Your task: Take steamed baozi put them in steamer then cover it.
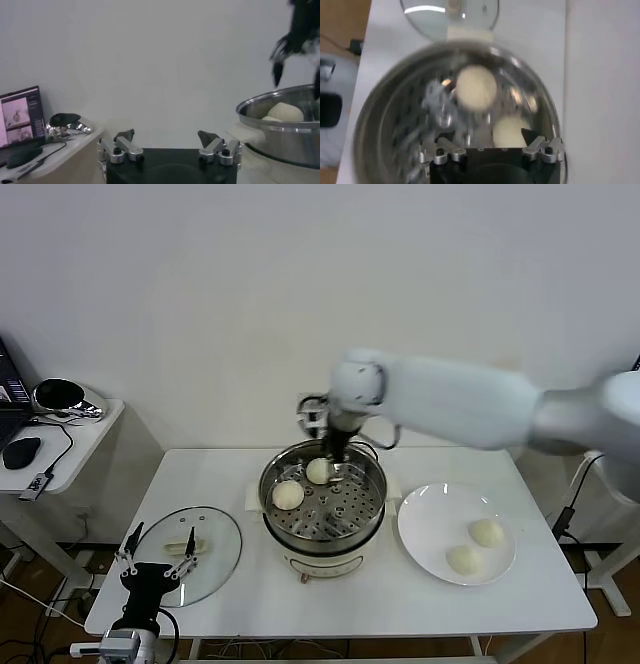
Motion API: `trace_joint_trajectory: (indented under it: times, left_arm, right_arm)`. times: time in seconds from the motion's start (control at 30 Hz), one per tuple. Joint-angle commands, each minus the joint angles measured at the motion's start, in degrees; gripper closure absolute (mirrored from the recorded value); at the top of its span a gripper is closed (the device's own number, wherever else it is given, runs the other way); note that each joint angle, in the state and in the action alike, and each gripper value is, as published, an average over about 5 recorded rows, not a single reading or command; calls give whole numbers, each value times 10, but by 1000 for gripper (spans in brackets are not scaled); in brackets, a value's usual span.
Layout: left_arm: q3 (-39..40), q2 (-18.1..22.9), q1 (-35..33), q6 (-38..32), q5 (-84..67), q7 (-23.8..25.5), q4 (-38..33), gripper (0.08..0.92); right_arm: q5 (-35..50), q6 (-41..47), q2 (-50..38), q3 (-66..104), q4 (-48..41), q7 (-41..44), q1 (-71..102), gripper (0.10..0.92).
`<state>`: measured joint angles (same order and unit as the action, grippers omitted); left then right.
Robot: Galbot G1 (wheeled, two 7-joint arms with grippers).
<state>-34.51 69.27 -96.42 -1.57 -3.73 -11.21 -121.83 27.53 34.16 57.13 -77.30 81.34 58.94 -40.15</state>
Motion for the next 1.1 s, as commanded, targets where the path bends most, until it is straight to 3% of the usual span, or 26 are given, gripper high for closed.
trace_joint_trajectory:
  times: [0.03, 0.27, 0.47, 0.77, 1.1]
  left_arm:
    - [2, -1, -1, 0, 4, 0, -1, 177]
    - [7, 0, -3, -1, 10, 1, 1, 177]
    - [7, 5, -7, -1, 16, 1, 4, 177]
    - [3, 12, -12, 1, 20, 1, 2, 177]
    - [-10, 15, -24, 0, 20, 0, 0, 177]
  right_arm:
    - [-148, -115, -308, -30, 161, 96, -50, 203]
    - [-248, -173, -399, 1, 180, 101, 41, 203]
    - [-305, -197, -415, 102, 166, 72, 210, 203]
    - [-333, -203, -346, 241, 97, 37, 407, 203]
    - [-346, -204, -271, 296, 8, 23, 462, 203]
